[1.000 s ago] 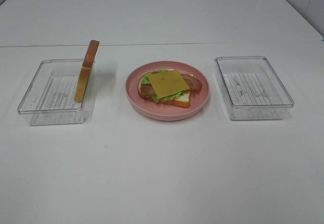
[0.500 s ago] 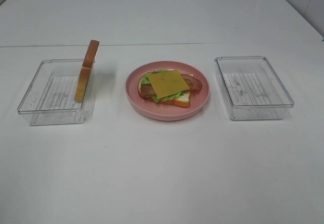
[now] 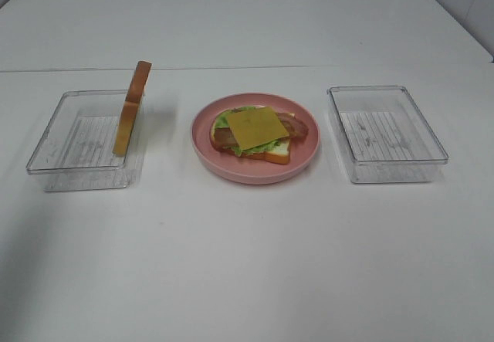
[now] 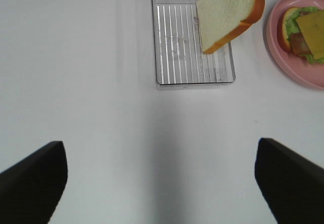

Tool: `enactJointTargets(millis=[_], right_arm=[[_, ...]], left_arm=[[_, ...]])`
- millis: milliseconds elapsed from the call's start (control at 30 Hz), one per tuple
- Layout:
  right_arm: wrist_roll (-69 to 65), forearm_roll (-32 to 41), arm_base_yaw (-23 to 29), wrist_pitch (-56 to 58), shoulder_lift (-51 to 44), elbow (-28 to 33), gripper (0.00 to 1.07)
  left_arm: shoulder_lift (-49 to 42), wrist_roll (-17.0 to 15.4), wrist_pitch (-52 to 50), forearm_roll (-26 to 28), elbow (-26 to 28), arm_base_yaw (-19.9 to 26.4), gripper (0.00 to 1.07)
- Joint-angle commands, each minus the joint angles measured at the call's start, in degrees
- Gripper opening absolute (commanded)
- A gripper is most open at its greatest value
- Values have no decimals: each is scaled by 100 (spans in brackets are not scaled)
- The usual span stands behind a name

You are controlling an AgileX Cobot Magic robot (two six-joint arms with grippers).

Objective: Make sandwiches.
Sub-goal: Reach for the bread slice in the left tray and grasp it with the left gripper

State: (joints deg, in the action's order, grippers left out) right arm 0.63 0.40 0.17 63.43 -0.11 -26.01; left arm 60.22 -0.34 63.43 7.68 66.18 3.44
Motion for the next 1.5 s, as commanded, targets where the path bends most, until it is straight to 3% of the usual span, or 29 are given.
enactJointTargets(millis=[33,300,367,467,533,667,800,1067,1500], right_arm=[[23,29,-23,-52,-195,11,98],[23,29,-23,-52,-195,11,98],[23,29,-23,-52,-195,11,98],[23,29,-23,-52,-195,11,98],[23,29,-23,-52,-195,11,98],[23,29,-23,-52,-195,11,98],[23,29,-23,-52,-195,11,98],[23,29,-23,-52,-195,11,98],[23,29,-23,-52,-195,11,98]], left_arm=[[922,-57,246,138,665,-23,93],[1885,-212,258,315,1461,-286,93],[2538,-607,258,63,2000,-722,93],[2722,-716,281,-6,2160,-831,93],[3438,-1077,401,-103,2790,-1186,93],[3948,-1324,510,-160,3306,-1409,93],[4687,-1799,762,-510,3999,-1696,93],[5667,-2097,1203,-768,5128,-1816,93],[6406,-2303,1071,-682,5363,-1845,93]])
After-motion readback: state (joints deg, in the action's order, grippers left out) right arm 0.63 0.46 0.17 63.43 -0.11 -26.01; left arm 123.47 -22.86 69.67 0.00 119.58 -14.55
